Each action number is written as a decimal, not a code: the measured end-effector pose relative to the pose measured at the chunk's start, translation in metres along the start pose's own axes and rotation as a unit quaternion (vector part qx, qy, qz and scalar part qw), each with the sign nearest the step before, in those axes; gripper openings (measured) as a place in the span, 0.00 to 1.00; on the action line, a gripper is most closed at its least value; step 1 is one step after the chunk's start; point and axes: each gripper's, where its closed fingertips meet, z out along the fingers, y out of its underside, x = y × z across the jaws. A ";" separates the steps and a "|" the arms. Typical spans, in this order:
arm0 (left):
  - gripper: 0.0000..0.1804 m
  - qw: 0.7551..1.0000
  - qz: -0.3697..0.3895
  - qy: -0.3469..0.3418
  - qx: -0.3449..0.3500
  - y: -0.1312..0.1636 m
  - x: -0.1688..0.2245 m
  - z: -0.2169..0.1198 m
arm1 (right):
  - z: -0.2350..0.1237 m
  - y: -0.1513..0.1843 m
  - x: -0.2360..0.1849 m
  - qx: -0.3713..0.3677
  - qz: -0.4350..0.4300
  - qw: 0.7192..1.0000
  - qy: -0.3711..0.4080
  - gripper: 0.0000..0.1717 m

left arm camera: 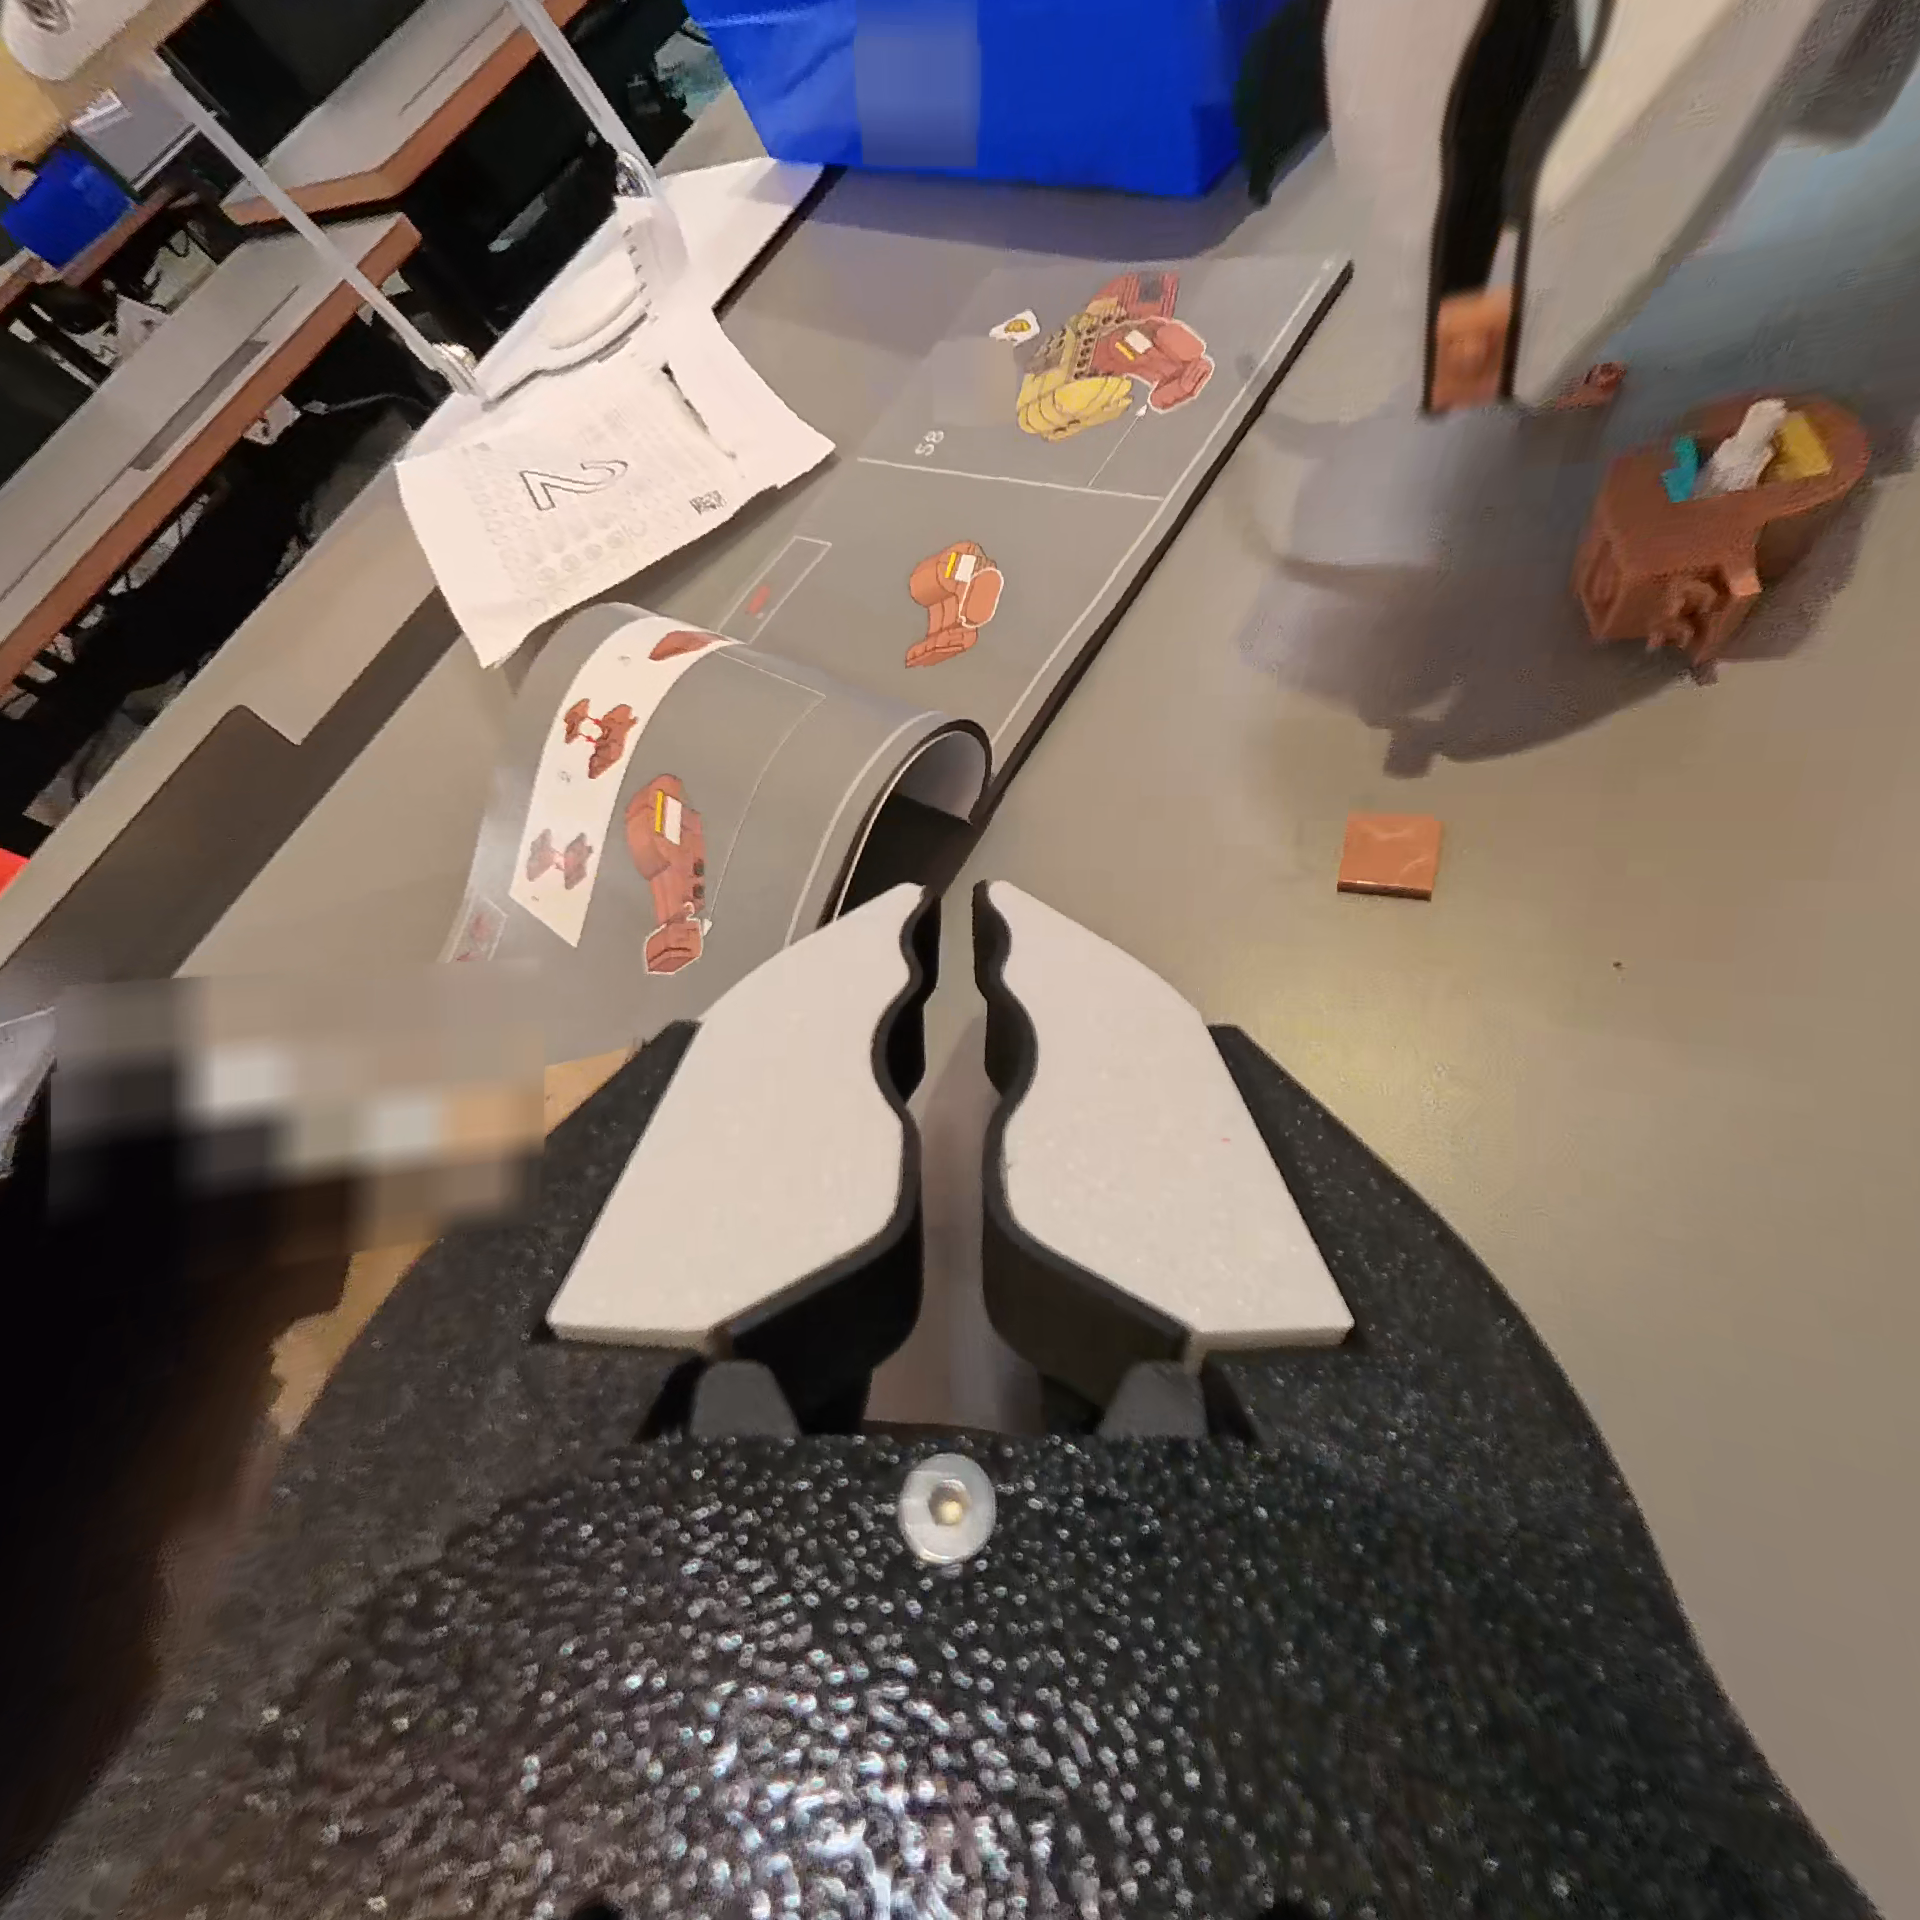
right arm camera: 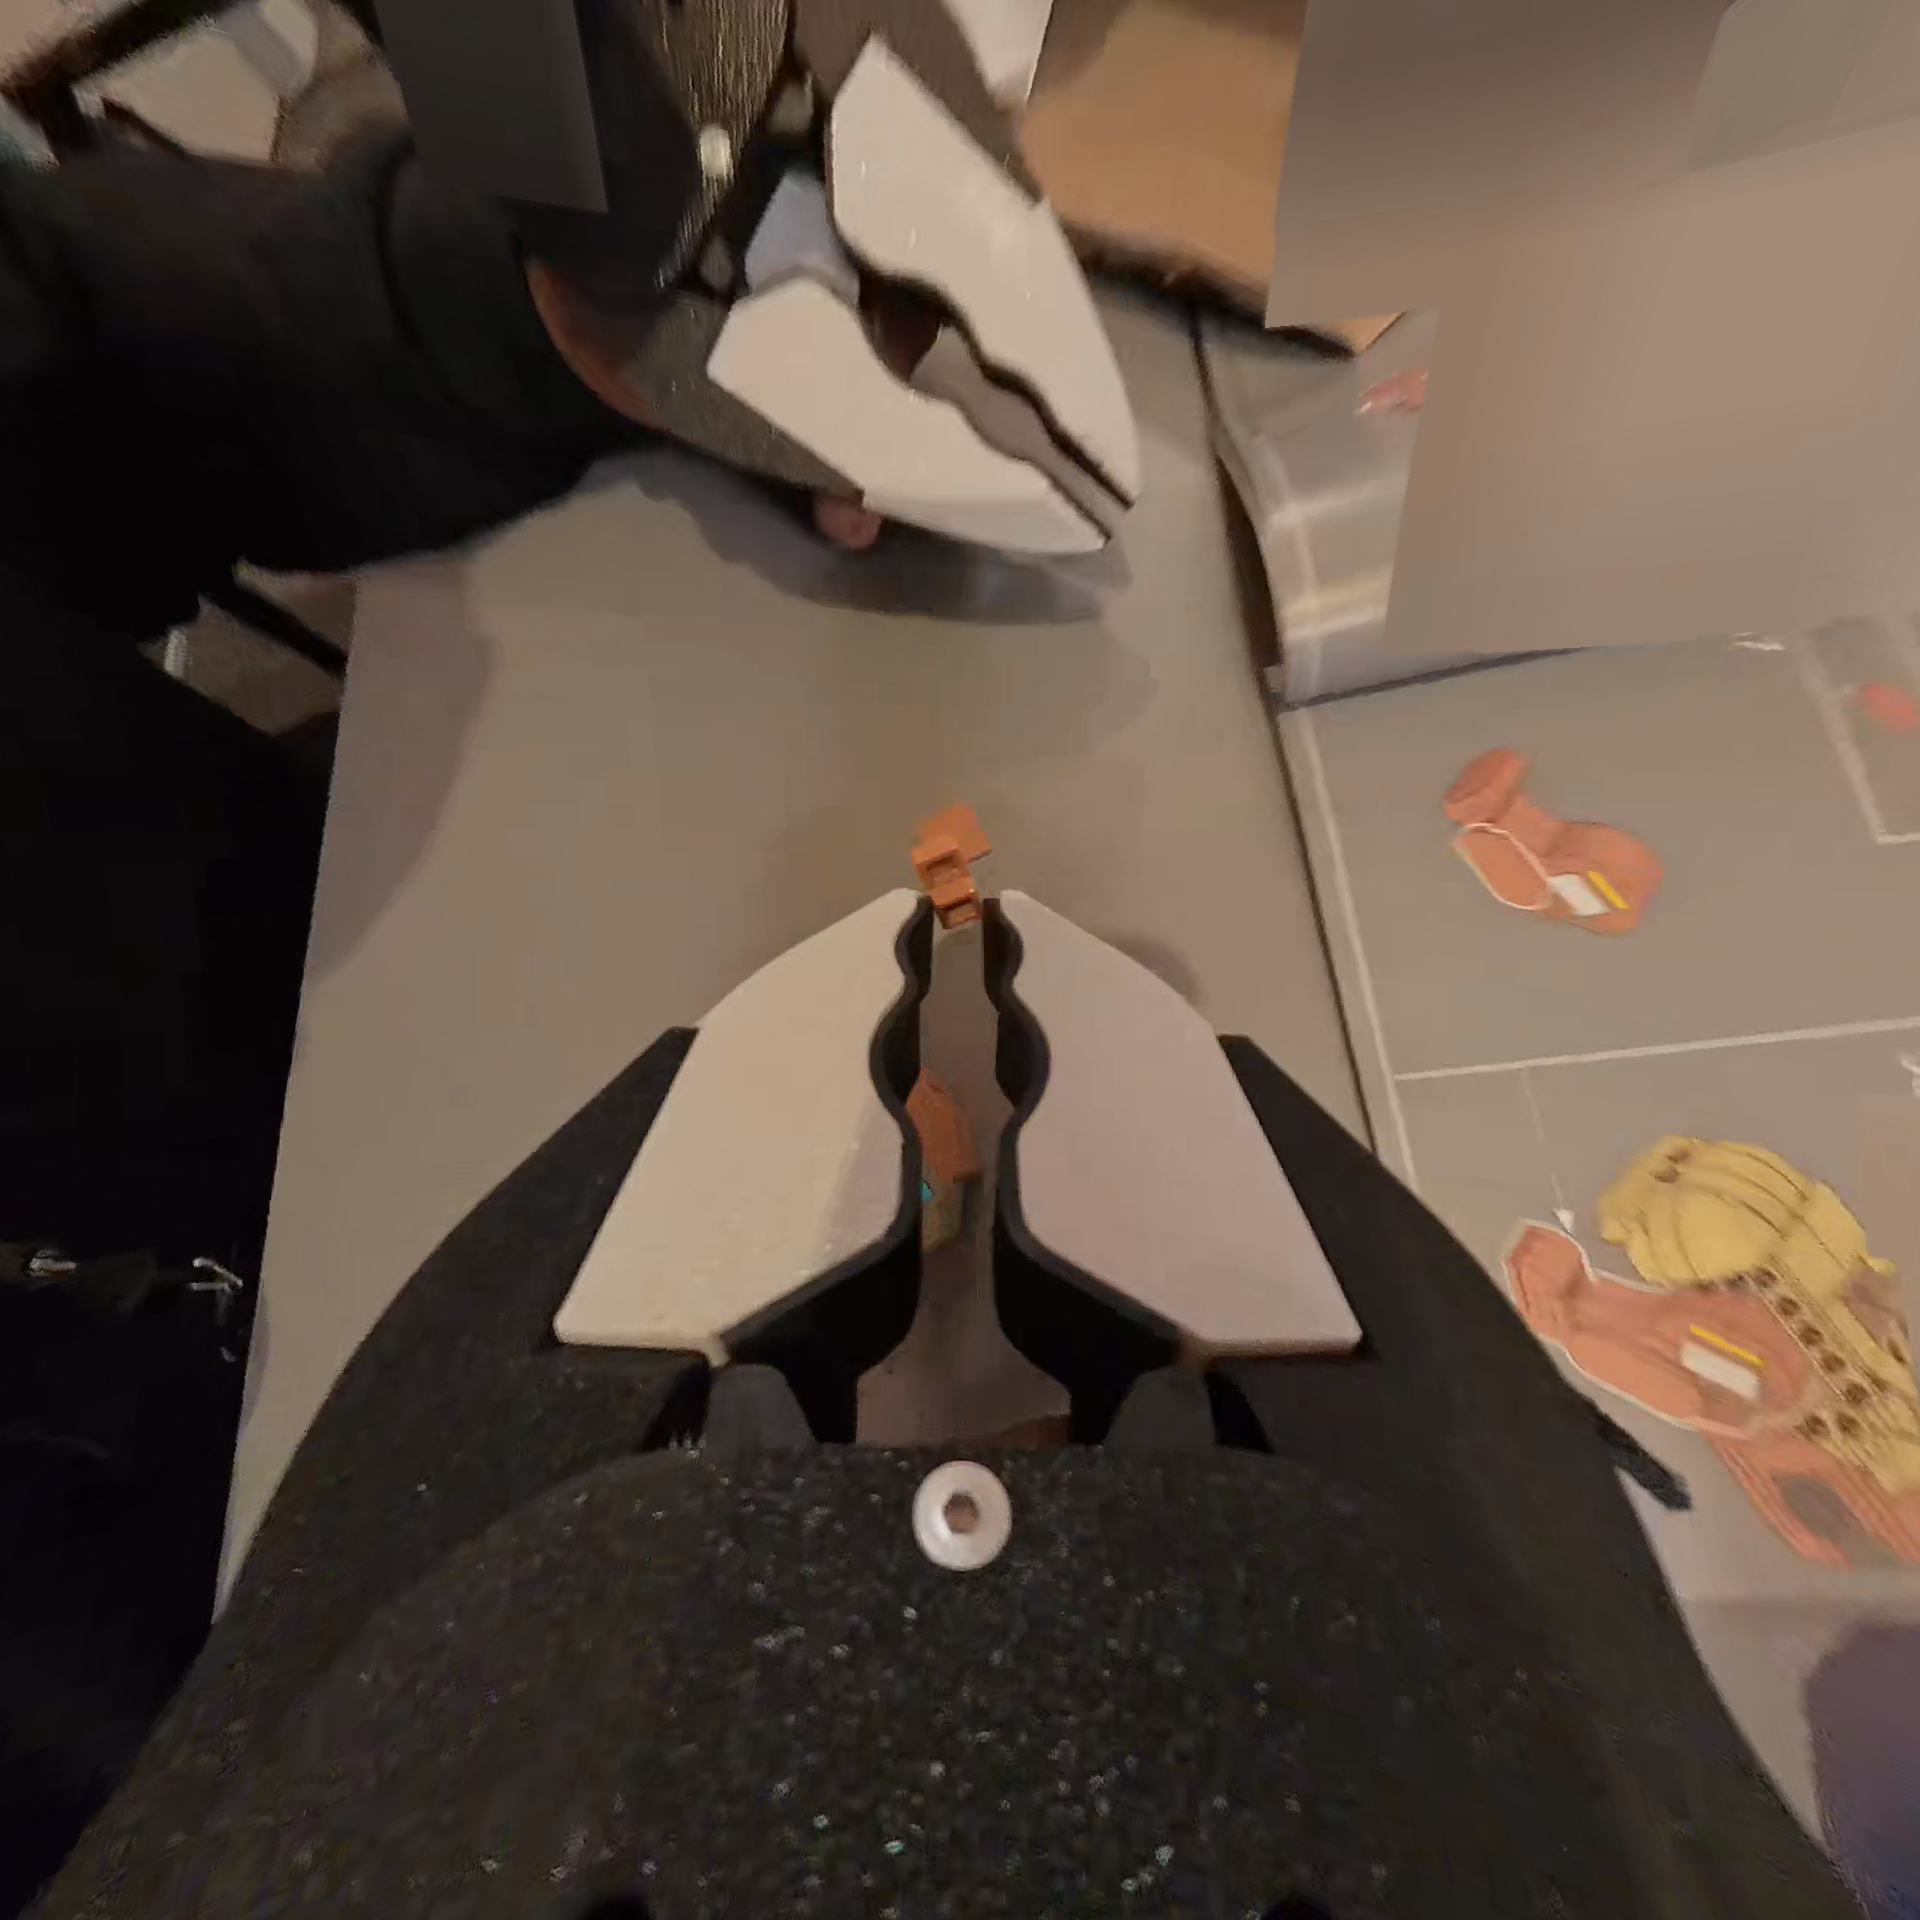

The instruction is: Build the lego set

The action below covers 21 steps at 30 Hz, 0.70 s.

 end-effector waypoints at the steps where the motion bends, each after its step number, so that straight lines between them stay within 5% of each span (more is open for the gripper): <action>1: 0.03 1.000 0.000 -0.001 0.000 0.000 0.000 -0.001 | 0.006 0.002 0.001 -0.015 -0.007 1.000 0.001 0.05; 21: 0.03 1.000 0.003 0.014 -0.012 0.001 0.009 0.000 | 0.032 0.025 0.015 -0.077 -0.014 0.997 -0.008 0.07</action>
